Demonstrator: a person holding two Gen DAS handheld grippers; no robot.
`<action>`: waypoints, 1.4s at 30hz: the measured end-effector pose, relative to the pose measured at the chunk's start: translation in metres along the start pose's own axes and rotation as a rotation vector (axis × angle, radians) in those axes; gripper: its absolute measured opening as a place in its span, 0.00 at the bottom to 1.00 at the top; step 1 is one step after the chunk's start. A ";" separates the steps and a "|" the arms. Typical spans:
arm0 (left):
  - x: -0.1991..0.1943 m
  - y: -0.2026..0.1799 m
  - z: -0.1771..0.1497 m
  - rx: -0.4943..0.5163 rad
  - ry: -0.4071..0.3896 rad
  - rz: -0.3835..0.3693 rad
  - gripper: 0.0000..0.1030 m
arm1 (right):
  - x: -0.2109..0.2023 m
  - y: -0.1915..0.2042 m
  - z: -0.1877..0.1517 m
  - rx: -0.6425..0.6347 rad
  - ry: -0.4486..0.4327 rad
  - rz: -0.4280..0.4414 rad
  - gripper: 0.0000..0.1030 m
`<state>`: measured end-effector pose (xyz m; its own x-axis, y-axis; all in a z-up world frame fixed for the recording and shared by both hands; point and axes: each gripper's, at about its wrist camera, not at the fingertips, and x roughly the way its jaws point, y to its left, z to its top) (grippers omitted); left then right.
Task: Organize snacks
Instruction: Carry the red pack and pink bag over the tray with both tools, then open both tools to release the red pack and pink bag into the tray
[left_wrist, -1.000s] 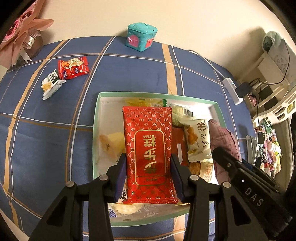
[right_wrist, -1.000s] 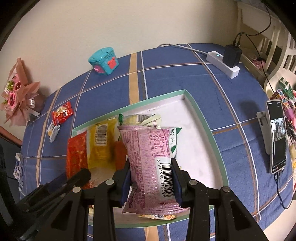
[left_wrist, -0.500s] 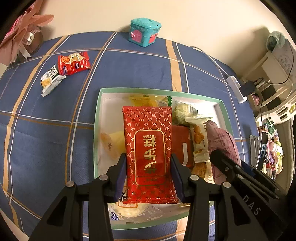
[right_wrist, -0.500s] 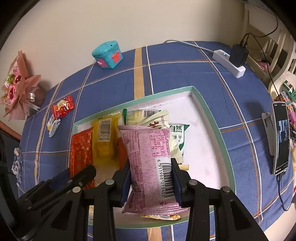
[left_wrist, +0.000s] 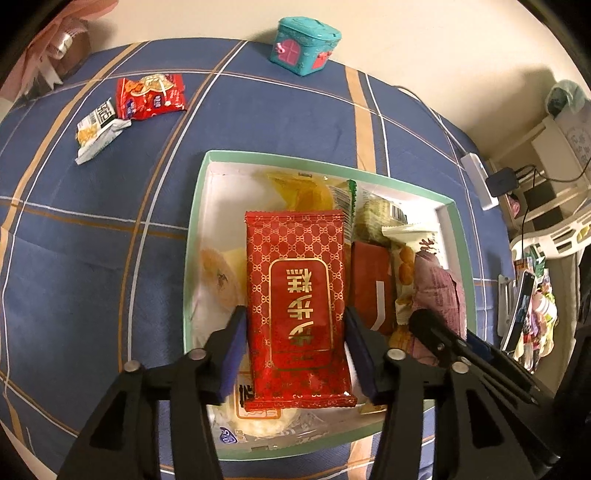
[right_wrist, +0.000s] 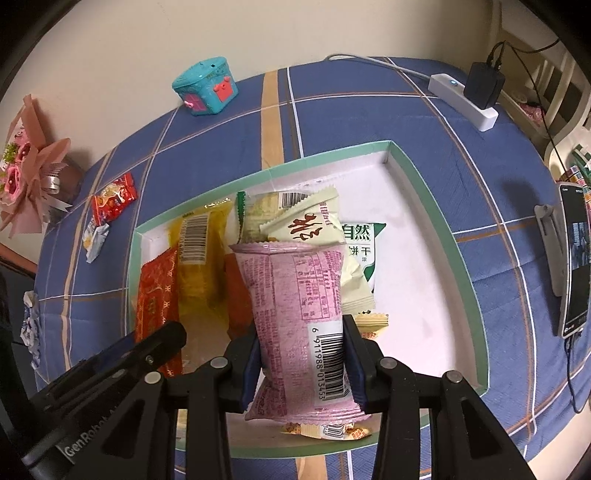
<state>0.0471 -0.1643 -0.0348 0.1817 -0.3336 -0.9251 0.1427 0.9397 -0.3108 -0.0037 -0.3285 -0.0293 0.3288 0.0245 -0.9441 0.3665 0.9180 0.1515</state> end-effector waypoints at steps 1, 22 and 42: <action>0.000 0.001 0.000 -0.006 0.002 -0.004 0.57 | 0.000 0.000 0.000 -0.001 0.000 -0.004 0.44; -0.046 0.009 0.008 0.019 -0.090 0.018 0.63 | -0.046 0.007 0.007 -0.020 -0.094 -0.019 0.50; -0.047 0.049 0.014 -0.015 -0.130 0.275 0.94 | -0.034 0.021 0.004 -0.065 -0.079 -0.105 0.97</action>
<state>0.0590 -0.1041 -0.0038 0.3349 -0.0720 -0.9395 0.0566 0.9968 -0.0562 -0.0041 -0.3116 0.0071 0.3598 -0.1016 -0.9275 0.3459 0.9377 0.0315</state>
